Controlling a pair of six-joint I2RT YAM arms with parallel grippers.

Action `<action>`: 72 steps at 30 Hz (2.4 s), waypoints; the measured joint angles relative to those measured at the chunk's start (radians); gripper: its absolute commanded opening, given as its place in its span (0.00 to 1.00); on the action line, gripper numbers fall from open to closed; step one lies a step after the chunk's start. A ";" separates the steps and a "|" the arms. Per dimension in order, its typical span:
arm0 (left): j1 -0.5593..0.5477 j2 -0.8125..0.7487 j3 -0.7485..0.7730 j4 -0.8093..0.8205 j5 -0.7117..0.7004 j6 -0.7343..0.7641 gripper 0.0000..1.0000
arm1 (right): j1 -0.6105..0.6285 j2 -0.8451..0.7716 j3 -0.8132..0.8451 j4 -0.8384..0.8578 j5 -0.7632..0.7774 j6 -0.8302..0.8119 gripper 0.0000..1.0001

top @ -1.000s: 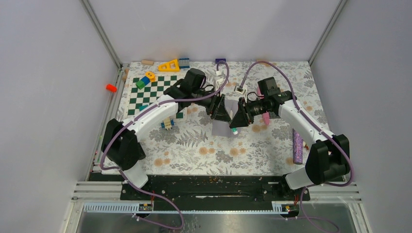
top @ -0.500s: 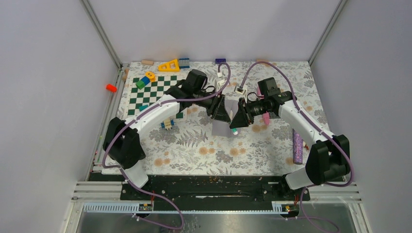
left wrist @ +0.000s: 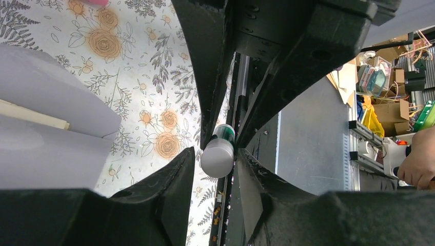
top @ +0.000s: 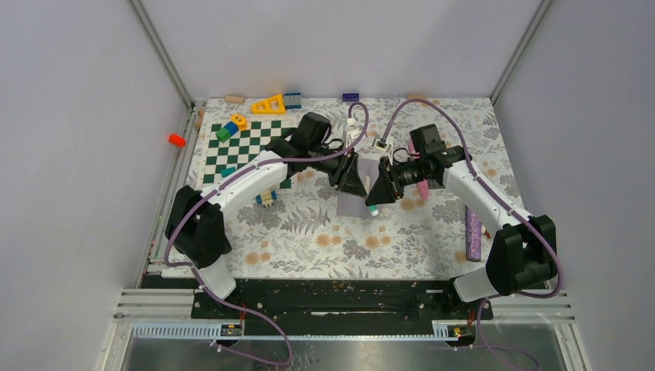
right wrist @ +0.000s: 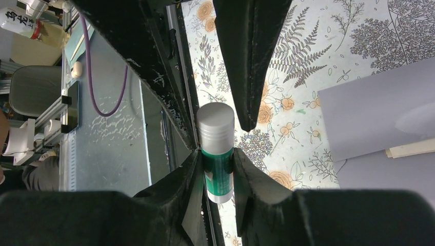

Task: Place the letter into the envelope and seal it
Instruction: Open the solid glue cap from the solid glue.

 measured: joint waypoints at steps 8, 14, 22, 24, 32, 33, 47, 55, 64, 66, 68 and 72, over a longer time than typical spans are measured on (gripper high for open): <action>0.000 0.000 0.000 -0.002 0.000 0.000 0.40 | 0.001 0.000 0.000 -0.001 0.000 -0.007 0.19; 0.000 0.000 0.000 -0.005 0.000 0.000 0.43 | 0.004 0.000 0.000 -0.004 0.000 -0.016 0.19; 0.000 0.000 0.000 -0.005 0.000 0.000 0.36 | 0.014 0.000 0.000 -0.024 0.000 -0.034 0.19; 0.000 0.000 0.000 -0.005 0.000 0.000 0.30 | 0.014 0.000 0.000 -0.025 0.001 -0.037 0.19; -0.002 0.000 0.002 -0.006 0.005 0.000 0.18 | 0.014 0.000 0.000 -0.027 0.017 -0.041 0.39; -0.002 0.000 0.002 -0.006 0.005 0.000 0.17 | 0.014 0.000 0.000 -0.027 0.017 -0.041 0.44; 0.029 -0.002 -0.015 0.096 0.056 -0.113 0.14 | 0.006 0.000 0.000 -0.029 -0.013 -0.034 0.71; 0.146 -0.023 -0.185 0.448 0.116 -0.406 0.14 | -0.049 0.000 -0.018 0.042 -0.092 0.029 0.71; 0.159 -0.093 -0.344 0.809 0.088 -0.647 0.13 | -0.068 -0.008 -0.274 0.703 -0.113 0.613 0.76; 0.167 -0.100 -0.369 0.872 0.067 -0.690 0.13 | -0.068 -0.005 -0.346 0.979 -0.109 0.829 0.76; 0.177 -0.102 -0.388 0.921 0.048 -0.730 0.14 | -0.070 0.019 -0.391 1.268 -0.094 1.051 0.76; 0.203 -0.102 -0.419 0.975 0.008 -0.782 0.14 | -0.072 0.060 -0.402 1.659 -0.041 1.347 0.77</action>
